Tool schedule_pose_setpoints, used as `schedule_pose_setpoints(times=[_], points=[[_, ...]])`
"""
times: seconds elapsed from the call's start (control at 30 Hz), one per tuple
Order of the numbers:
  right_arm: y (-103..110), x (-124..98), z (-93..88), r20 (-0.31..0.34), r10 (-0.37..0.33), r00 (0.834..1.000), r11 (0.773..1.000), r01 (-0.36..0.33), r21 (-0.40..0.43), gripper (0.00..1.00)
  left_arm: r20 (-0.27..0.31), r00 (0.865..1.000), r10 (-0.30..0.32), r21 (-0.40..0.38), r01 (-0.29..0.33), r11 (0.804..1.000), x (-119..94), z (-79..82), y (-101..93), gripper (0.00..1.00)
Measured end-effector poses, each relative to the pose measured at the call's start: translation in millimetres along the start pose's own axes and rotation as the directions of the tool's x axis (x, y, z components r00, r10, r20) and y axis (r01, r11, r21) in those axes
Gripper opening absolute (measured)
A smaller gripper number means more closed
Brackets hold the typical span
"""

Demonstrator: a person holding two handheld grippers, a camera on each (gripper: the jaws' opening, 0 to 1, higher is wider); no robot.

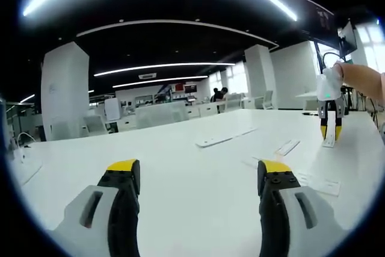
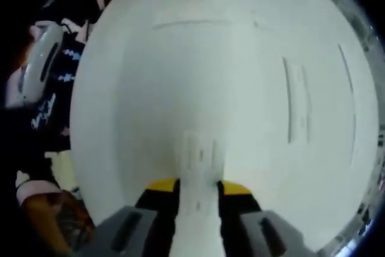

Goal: Locate the socket holder cover, grip the socket holder cover, clip it into the socket holder slot.

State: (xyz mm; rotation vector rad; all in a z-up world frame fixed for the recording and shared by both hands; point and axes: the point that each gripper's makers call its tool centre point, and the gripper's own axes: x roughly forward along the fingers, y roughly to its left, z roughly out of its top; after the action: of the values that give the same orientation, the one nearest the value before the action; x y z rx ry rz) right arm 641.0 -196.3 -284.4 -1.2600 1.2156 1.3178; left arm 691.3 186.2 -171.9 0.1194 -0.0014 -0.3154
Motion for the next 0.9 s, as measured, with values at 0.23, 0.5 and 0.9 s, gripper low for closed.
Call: schedule_pose_setpoints(times=[0.23, 0.5, 0.9], points=[[-1.2, -5.3, -3.0, -0.019, -0.018, 1.000, 1.000, 0.018, 0.002, 0.27, 0.002, 1.000, 0.003, 0.000, -0.003, 1.000, 0.1, 0.6, 1.5, 0.79], [-0.3, -13.9, -2.9, -0.013, -0.040, 0.999, 0.999, 0.040, 0.002, 0.27, 0.002, 1.000, 0.005, 0.000, -0.005, 1.000, -0.9, 0.0, 1.3, 0.79], [3.6, -20.7, -7.6, -0.007, -0.056, 0.998, 0.998, 0.056, 0.002, 0.27, 0.002, 1.000, 0.006, -0.001, -0.006, 1.000, -2.1, -1.3, -0.4, 0.79]])
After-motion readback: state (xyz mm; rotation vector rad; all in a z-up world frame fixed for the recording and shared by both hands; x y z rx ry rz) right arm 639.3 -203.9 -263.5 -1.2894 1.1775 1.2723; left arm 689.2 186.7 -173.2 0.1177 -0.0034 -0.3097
